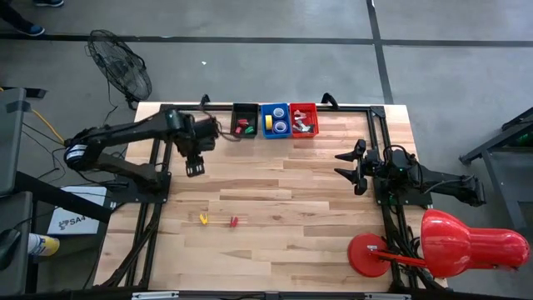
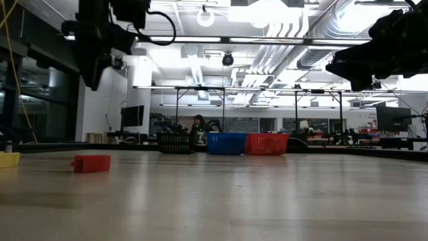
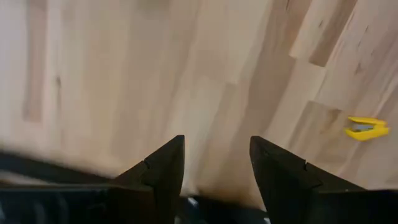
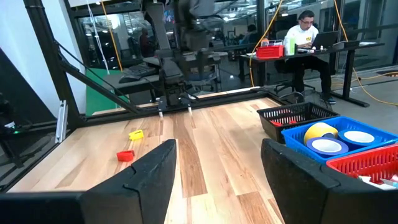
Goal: Pick and place Stapler, Stapler remover, tape
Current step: Put the yellow stapler into the black bin
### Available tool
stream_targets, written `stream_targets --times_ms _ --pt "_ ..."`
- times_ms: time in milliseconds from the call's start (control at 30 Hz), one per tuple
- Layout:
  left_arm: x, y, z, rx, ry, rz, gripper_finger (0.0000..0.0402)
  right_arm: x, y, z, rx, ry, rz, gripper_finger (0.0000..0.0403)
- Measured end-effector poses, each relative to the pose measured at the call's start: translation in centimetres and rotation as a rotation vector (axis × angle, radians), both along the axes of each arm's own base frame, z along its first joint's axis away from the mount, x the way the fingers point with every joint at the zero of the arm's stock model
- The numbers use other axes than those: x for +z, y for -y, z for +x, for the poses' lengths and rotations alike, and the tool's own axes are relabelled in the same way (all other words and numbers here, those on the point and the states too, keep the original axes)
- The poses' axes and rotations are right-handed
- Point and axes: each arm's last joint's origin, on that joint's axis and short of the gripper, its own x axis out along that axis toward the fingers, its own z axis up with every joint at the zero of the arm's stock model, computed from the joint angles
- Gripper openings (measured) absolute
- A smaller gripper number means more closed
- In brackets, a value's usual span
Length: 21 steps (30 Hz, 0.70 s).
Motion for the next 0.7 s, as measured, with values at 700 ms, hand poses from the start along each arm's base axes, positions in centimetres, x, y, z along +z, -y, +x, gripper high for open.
stream_targets --times_ms 700 --pt "0.1 12.9 -0.1 -0.985 -0.055 0.103 0.0177 0.0 0.0 0.0 0.0 0.0 0.0 0.0227"
